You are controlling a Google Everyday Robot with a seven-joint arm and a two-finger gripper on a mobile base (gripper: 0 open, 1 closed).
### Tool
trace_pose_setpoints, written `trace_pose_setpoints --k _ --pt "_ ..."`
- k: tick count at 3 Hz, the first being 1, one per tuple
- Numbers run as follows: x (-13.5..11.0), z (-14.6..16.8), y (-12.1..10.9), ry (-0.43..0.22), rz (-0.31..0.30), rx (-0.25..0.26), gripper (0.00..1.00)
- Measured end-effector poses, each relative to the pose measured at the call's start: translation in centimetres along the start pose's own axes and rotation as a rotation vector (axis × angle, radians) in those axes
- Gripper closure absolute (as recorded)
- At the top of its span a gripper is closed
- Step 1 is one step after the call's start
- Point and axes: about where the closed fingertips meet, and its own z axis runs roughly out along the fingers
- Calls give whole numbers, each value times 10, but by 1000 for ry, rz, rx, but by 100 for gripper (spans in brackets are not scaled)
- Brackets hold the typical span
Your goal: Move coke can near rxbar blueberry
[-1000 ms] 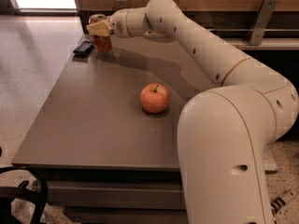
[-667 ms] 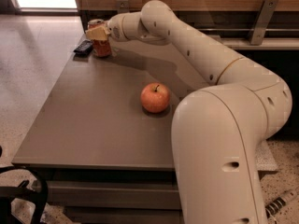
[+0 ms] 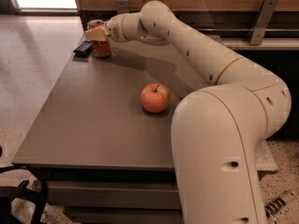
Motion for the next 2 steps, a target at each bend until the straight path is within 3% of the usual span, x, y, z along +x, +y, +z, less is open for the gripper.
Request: trace_pose_setpoints --k 2 --pt "2 5 4 2 1 -8 27"
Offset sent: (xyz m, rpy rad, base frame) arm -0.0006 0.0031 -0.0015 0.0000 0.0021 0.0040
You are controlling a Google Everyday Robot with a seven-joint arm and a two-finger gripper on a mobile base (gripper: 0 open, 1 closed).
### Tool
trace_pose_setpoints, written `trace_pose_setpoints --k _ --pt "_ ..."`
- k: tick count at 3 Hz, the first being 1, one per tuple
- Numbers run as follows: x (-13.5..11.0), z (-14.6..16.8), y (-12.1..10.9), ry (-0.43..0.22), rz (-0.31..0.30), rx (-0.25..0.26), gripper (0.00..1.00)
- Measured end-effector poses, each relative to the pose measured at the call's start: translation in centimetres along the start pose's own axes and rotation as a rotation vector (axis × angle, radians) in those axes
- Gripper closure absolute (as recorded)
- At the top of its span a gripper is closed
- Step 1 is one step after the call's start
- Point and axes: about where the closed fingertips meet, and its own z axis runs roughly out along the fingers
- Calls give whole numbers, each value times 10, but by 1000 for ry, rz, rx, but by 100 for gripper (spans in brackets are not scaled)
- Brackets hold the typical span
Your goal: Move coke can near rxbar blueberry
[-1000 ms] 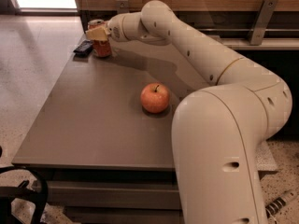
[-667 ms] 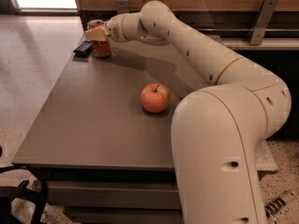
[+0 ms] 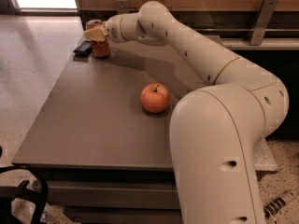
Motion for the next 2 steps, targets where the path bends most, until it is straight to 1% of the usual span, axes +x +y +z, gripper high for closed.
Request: trace_pose_setpoints --k 1,2 --pt "1 4 3 2 1 -7 0" --pt "1 4 3 2 1 -7 0"
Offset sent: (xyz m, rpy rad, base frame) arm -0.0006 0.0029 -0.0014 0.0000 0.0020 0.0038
